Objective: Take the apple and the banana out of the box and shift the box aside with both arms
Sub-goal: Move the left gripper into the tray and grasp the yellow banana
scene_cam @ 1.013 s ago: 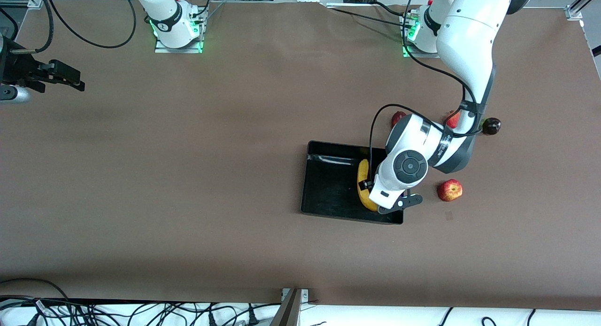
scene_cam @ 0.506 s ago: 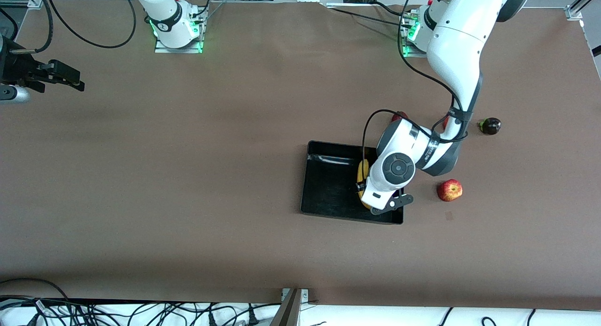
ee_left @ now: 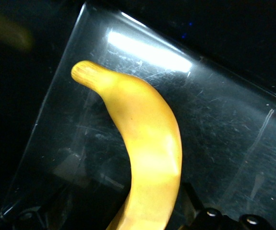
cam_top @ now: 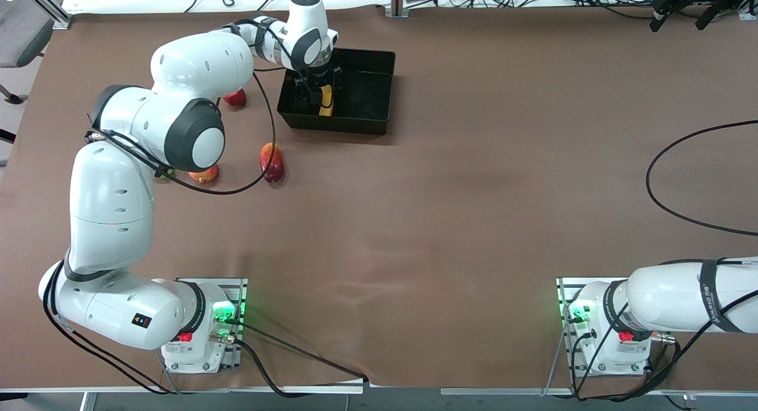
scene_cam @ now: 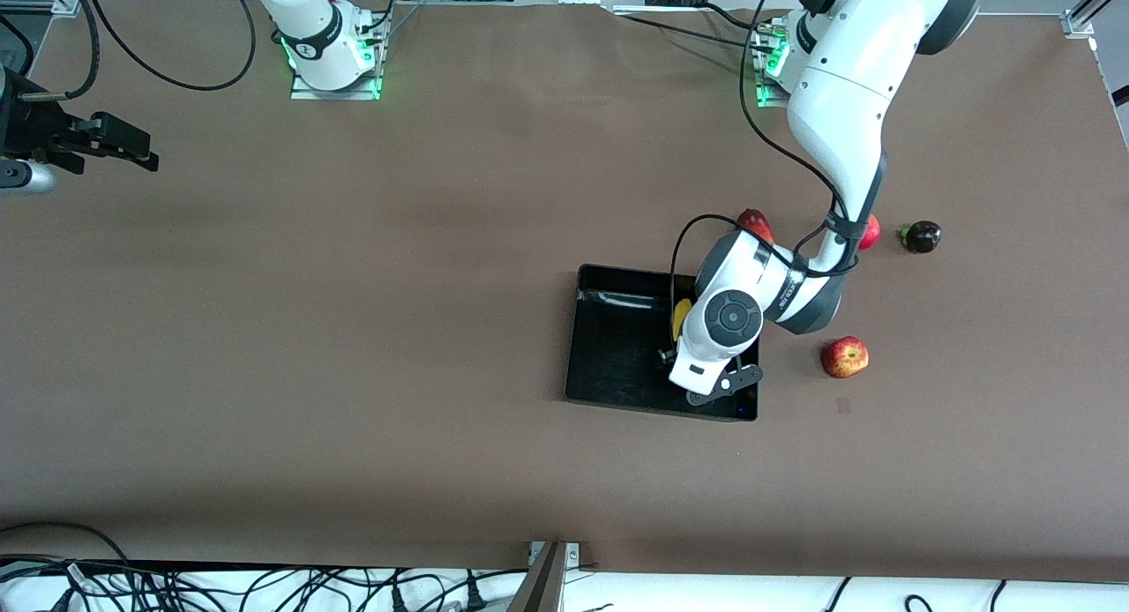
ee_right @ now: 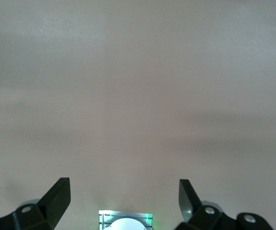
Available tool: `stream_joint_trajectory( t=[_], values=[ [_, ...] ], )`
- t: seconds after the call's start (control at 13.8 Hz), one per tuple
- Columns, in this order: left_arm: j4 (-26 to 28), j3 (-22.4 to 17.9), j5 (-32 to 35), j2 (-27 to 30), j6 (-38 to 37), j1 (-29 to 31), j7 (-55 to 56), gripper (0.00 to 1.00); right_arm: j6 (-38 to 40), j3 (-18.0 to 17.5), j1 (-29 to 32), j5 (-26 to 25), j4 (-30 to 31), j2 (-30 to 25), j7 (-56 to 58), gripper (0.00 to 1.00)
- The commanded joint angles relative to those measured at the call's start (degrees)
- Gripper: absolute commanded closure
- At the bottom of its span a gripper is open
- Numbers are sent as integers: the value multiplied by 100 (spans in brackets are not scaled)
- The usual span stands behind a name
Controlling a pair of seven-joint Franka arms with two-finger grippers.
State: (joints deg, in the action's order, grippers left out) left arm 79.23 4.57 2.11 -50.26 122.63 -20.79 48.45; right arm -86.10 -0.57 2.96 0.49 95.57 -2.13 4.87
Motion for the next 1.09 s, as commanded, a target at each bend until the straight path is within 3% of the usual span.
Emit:
stream_joint_trajectory(
  t=[0.0,0.36,0.43,0.58,0.65,1.01],
  values=[
    [-162,-88,8,-124,33,-92,112,0,59,-13,64,118,-82,11,-4,0],
    [-162,-96,17,-168,86,-101,260,0,50,39,73,83,-82,2,-4,0],
    [-162,-88,17,-168,86,-101,305,13,59,48,82,83,-82,2,5,0],
    [-162,-88,17,-168,86,-101,305,80,50,144,82,83,-82,2,66,0],
    [-162,-88,17,-168,86,-101,288,100,32,171,82,83,-82,11,67,0],
    [-162,-88,43,-151,77,-101,261,100,6,259,82,74,-73,11,75,0]
  ],
)
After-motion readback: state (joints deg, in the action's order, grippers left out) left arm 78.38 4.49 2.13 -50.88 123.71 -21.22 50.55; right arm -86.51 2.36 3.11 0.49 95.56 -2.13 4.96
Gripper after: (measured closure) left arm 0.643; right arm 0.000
